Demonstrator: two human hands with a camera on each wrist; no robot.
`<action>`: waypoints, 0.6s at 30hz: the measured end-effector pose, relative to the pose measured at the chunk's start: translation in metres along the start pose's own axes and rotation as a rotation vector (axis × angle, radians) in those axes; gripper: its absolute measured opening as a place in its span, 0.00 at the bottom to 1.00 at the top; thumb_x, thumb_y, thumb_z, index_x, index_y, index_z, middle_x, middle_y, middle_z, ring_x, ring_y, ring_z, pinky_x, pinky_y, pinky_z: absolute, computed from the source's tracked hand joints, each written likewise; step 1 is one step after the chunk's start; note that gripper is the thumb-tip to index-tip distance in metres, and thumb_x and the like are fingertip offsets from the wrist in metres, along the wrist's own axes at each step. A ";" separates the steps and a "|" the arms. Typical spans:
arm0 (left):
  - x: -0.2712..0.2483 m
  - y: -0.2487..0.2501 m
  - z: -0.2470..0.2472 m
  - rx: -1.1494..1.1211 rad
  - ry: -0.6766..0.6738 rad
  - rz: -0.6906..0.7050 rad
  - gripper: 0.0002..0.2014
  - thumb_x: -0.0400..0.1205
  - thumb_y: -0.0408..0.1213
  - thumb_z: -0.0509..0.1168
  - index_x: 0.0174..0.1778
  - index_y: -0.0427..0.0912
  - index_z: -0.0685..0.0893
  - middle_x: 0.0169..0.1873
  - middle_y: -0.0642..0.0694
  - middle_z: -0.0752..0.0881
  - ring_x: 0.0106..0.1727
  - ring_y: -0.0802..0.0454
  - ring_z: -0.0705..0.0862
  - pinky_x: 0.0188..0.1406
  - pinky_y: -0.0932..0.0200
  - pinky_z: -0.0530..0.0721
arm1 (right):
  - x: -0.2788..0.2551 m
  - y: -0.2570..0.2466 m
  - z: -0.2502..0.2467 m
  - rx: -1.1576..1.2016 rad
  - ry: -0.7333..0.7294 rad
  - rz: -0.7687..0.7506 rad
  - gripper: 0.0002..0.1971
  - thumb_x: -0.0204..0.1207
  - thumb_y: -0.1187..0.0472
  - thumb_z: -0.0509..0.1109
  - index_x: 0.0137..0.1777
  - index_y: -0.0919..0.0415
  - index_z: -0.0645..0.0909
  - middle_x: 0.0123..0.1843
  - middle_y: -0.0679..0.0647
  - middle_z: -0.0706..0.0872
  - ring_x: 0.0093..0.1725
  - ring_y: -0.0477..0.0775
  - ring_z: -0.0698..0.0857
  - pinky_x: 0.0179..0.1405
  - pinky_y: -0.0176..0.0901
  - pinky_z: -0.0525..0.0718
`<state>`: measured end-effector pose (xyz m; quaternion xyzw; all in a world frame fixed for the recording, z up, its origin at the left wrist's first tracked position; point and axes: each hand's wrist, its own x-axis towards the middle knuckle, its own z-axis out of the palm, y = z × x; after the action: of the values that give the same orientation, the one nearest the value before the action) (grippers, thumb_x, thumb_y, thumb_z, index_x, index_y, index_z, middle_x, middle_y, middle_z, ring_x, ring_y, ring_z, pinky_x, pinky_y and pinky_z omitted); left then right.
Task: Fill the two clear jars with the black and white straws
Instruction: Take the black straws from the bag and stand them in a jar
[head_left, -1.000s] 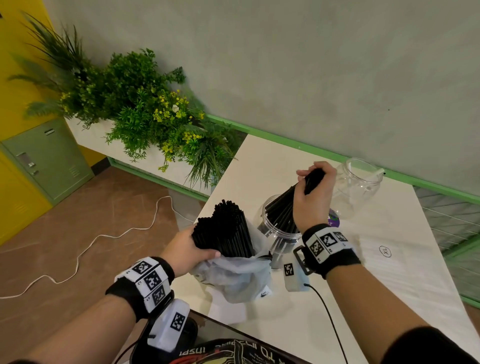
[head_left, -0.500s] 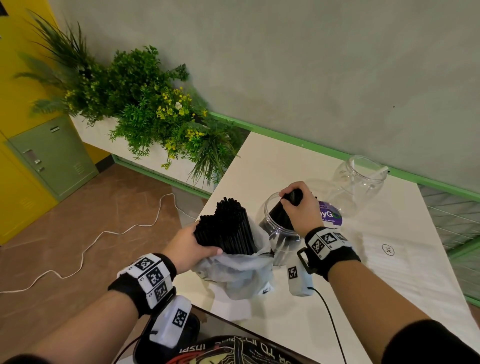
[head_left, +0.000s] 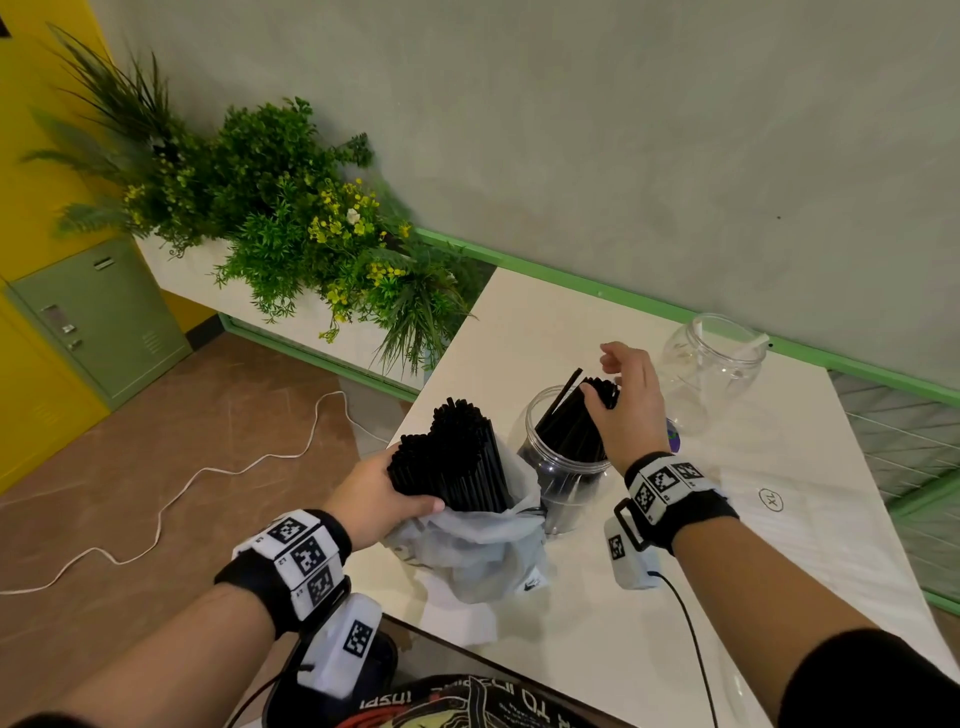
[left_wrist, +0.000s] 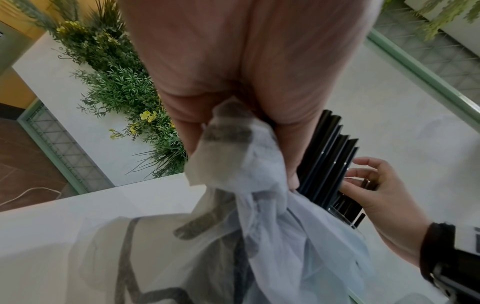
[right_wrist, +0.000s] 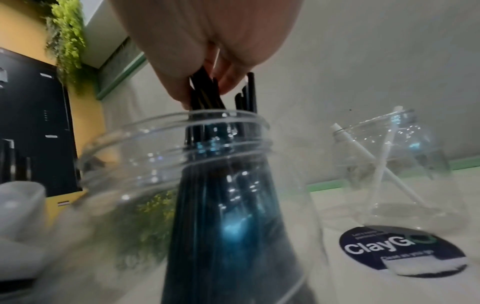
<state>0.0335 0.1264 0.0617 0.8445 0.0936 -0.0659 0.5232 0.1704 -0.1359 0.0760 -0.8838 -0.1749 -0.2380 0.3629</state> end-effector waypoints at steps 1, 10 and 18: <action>0.000 0.000 0.000 -0.002 0.001 -0.002 0.23 0.69 0.33 0.79 0.54 0.55 0.77 0.44 0.63 0.83 0.45 0.70 0.81 0.37 0.78 0.74 | 0.001 0.003 -0.002 -0.035 -0.005 0.003 0.21 0.75 0.70 0.71 0.67 0.62 0.74 0.56 0.52 0.77 0.55 0.49 0.76 0.61 0.36 0.73; 0.000 0.001 -0.002 -0.007 -0.003 -0.001 0.23 0.69 0.33 0.79 0.56 0.53 0.78 0.45 0.62 0.84 0.45 0.68 0.82 0.36 0.80 0.74 | -0.002 0.028 -0.012 -0.237 0.033 -0.156 0.21 0.66 0.85 0.64 0.54 0.67 0.84 0.52 0.62 0.82 0.53 0.58 0.73 0.55 0.53 0.78; 0.001 0.003 -0.003 0.012 -0.013 0.005 0.23 0.70 0.33 0.79 0.54 0.55 0.76 0.44 0.65 0.82 0.45 0.73 0.78 0.35 0.81 0.73 | -0.014 0.019 -0.012 -0.461 -0.343 -0.195 0.23 0.81 0.43 0.53 0.74 0.47 0.71 0.73 0.51 0.72 0.70 0.58 0.67 0.66 0.58 0.71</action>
<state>0.0352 0.1277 0.0653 0.8473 0.0876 -0.0705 0.5190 0.1644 -0.1596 0.0656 -0.9491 -0.2592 -0.1526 0.0933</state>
